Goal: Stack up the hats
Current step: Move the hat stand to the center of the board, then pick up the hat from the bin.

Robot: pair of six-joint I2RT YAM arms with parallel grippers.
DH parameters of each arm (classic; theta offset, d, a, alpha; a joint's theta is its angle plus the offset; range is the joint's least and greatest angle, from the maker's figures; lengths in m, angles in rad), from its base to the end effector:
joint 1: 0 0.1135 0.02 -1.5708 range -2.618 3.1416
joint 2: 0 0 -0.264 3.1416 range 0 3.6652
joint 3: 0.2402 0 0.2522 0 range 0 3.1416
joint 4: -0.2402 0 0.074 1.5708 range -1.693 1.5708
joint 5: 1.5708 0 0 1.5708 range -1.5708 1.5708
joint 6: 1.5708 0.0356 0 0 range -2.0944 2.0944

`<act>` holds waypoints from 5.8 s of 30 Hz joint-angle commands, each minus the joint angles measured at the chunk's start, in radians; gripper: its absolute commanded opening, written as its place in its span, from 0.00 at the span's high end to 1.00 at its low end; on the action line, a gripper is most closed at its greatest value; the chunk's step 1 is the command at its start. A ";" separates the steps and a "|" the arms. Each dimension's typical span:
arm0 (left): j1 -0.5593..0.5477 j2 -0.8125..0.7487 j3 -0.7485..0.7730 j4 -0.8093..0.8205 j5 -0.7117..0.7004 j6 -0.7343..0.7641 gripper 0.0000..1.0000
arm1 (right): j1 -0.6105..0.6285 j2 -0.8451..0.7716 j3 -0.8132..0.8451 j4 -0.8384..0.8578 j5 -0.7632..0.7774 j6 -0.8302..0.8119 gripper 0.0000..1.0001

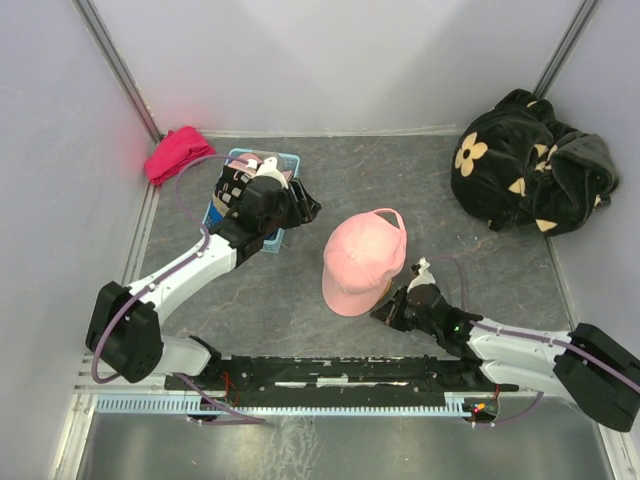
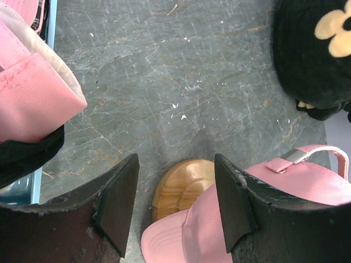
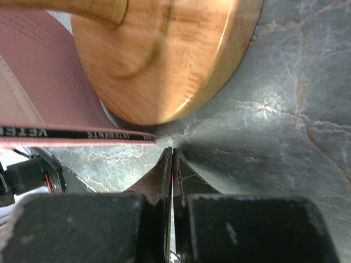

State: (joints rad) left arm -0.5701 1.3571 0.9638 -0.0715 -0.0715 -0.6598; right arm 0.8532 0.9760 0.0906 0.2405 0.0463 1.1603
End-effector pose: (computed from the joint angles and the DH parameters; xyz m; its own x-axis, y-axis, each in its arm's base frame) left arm 0.2633 -0.1658 0.2839 -0.5952 -0.3447 -0.7259 0.1516 0.8390 -0.5226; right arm 0.1072 0.1203 0.1146 -0.8255 0.4471 -0.3444 0.0718 0.6885 0.7217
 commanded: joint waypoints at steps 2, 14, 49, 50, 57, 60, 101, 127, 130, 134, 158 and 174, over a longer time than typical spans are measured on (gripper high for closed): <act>-0.008 0.017 0.044 0.042 0.010 0.032 0.36 | 0.016 0.064 0.001 0.178 0.129 0.021 0.98; -0.024 0.063 0.055 0.062 -0.002 0.035 0.35 | 0.016 0.229 -0.003 0.357 0.202 0.027 0.98; -0.017 0.227 0.279 0.100 -0.126 0.160 0.31 | -0.146 0.833 0.240 0.850 0.088 0.017 0.99; -0.014 0.232 0.284 0.102 -0.126 0.160 0.31 | -0.149 0.841 0.251 0.847 0.082 0.017 0.98; -0.004 0.275 0.335 0.118 -0.113 0.176 0.31 | -0.173 0.892 0.314 0.838 0.073 0.018 0.98; 0.002 0.295 0.364 0.121 -0.109 0.185 0.31 | -0.190 0.901 0.332 0.830 0.070 0.016 0.98; 0.147 0.129 0.340 -0.014 -0.271 0.114 0.27 | -0.193 0.647 0.306 0.475 -0.004 -0.155 0.67; 0.269 0.021 0.147 -0.097 -0.345 -0.093 0.24 | 0.071 0.489 1.237 -0.521 0.043 -0.692 0.57; 0.283 0.004 0.118 -0.081 -0.346 -0.105 0.24 | 0.074 0.625 1.387 -0.537 0.049 -0.717 0.57; 0.302 -0.010 0.089 -0.060 -0.340 -0.100 0.27 | 0.074 0.762 1.542 -0.550 0.096 -0.756 0.53; 0.333 -0.094 0.049 -0.034 -0.337 -0.106 0.26 | -0.060 1.295 2.250 -0.776 0.045 -0.770 0.45; 0.335 -0.084 0.043 -0.019 -0.332 -0.097 0.26 | -0.062 1.407 2.330 -0.811 -0.041 -0.739 0.45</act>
State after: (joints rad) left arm -0.2417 1.2888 1.0073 -0.1402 -0.3901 -0.7406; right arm 0.7898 2.3726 2.3646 -0.5713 0.0265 0.4141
